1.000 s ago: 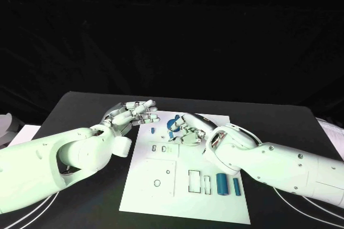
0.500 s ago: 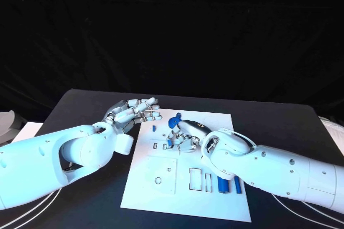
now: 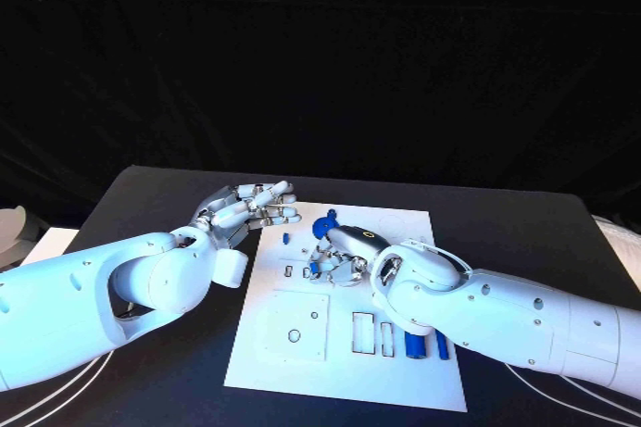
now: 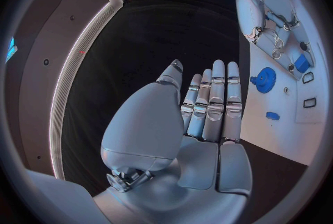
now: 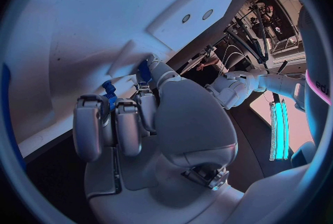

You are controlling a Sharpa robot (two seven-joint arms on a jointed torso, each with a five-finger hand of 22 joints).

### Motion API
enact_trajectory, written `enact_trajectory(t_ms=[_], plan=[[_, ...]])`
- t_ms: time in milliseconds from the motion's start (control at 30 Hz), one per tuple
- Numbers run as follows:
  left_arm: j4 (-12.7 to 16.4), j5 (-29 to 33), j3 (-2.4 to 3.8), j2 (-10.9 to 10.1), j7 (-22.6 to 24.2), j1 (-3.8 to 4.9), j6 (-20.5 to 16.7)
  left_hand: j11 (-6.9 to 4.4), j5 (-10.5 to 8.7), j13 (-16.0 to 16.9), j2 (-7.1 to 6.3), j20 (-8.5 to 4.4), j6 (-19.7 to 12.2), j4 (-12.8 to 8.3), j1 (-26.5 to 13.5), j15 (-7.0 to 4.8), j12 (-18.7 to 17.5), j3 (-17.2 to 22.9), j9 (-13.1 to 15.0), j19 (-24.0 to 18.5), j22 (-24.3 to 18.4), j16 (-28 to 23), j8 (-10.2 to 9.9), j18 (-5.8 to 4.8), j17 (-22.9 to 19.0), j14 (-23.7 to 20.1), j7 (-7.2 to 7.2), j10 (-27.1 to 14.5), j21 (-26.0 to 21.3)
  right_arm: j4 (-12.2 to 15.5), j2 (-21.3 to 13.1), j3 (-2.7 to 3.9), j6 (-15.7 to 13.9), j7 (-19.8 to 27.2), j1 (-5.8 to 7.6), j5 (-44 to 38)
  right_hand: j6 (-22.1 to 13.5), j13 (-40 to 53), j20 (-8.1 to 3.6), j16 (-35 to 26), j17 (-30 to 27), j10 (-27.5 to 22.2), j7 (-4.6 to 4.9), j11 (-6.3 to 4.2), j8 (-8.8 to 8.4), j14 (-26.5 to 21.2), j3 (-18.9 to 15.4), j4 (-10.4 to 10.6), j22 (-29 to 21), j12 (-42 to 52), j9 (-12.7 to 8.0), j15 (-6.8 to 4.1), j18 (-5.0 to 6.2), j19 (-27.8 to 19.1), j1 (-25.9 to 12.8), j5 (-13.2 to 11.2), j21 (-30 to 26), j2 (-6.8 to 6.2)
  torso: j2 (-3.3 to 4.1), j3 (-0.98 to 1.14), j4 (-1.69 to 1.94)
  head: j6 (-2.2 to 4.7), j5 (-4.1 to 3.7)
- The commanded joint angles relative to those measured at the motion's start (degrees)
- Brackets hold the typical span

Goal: Assemble the parts on the task board

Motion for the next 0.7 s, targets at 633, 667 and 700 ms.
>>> enact_trajectory(t_ms=[633, 667, 700], plan=[[0.2, 0.1, 0.04, 0.1, 0.1, 0.04, 1.0, 0.16, -0.33, 0.0, 0.03, 0.23, 0.2, -0.3, 0.5, 0.35, -0.3, 0.1, 0.0, 0.1, -0.1, -0.3, -0.4, 0.73, 0.1, 0.1, 0.34, 0.2, -0.2, -0.6, 0.1, -0.51, 5.3, -4.4, -0.3, -7.1, -0.3, -6.5, 0.25, -0.8, 10.1, -2.6, -0.47, 0.3, -1.22, 4.8, -0.3, 0.9, -0.1, -6.7, -0.1, 0.31, -0.32, -0.5, -2.2, -0.8, -0.7, -2.32, 0.02, 0.02, 0.0, -0.32, -0.08], [0.2, 0.1, 0.04, 0.1, 0.1, 0.04, 1.0, 0.16, -0.33, 0.0, 0.03, 0.23, 0.2, -0.3, 0.5, 0.35, -0.3, 0.1, 0.0, 0.1, -0.1, -0.3, -0.4, 0.73, 0.1, 0.1, 0.34, 0.2, -0.2, -0.6, 0.1, -0.53, 5.6, -4.4, -0.3, -7.3, -0.3, -6.5, 0.27, -0.8, 10.1, -2.6, -0.44, 0.33, -1.26, 4.8, -0.4, 0.9, 0.0, -6.8, -0.1, 0.33, -0.32, -0.5, -2.3, -0.9, -0.7, -2.43, 0.02, 0.03, 0.0, -0.33, -0.09], [0.2, 0.1, 0.04, 0.2, 0.1, 0.04, 1.0, 0.16, -0.33, 0.0, 0.03, 0.23, 0.2, -0.3, 0.5, 0.35, -0.3, 0.1, 0.0, 0.1, -0.1, -0.3, -0.4, 0.73, 0.1, 0.1, 0.34, 0.2, -0.2, -0.6, 0.1, -0.54, 5.8, -4.4, -0.3, -7.4, -0.3, -6.6, 0.3, -0.7, 10.1, -2.7, -0.4, 0.37, -1.31, 4.8, -0.4, 0.9, 0.0, -6.9, -0.1, 0.36, -0.32, -0.5, -2.3, -1.0, -0.7, -2.64, 0.0, 0.02, 0.0, -0.33, -0.1]])
